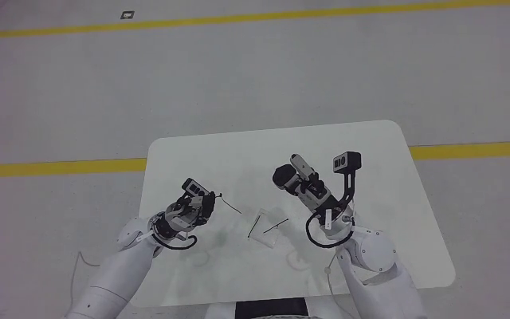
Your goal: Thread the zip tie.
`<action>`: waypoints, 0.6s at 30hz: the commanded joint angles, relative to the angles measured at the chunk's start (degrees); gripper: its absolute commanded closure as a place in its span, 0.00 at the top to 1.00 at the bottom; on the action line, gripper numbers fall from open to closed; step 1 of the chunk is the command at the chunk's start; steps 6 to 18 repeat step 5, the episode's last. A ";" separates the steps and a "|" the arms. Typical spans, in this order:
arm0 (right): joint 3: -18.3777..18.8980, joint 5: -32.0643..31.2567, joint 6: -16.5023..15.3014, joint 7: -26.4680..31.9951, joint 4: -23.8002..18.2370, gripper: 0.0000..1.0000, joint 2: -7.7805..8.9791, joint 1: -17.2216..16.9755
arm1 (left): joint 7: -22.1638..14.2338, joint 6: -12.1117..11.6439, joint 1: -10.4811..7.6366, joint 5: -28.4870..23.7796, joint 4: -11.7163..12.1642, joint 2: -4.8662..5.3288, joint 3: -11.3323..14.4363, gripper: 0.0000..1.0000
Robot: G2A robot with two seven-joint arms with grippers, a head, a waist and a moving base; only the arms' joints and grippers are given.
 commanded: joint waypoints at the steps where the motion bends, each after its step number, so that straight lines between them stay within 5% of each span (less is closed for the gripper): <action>1: 0.00 0.00 0.00 0.00 0.00 1.00 0.00 0.00 | 0.00 0.00 0.00 0.00 0.00 0.00 0.00 0.00; 18: 0.00 0.00 0.00 0.00 0.00 1.00 0.00 0.00 | 0.00 0.00 0.00 0.00 0.00 0.00 0.00 0.00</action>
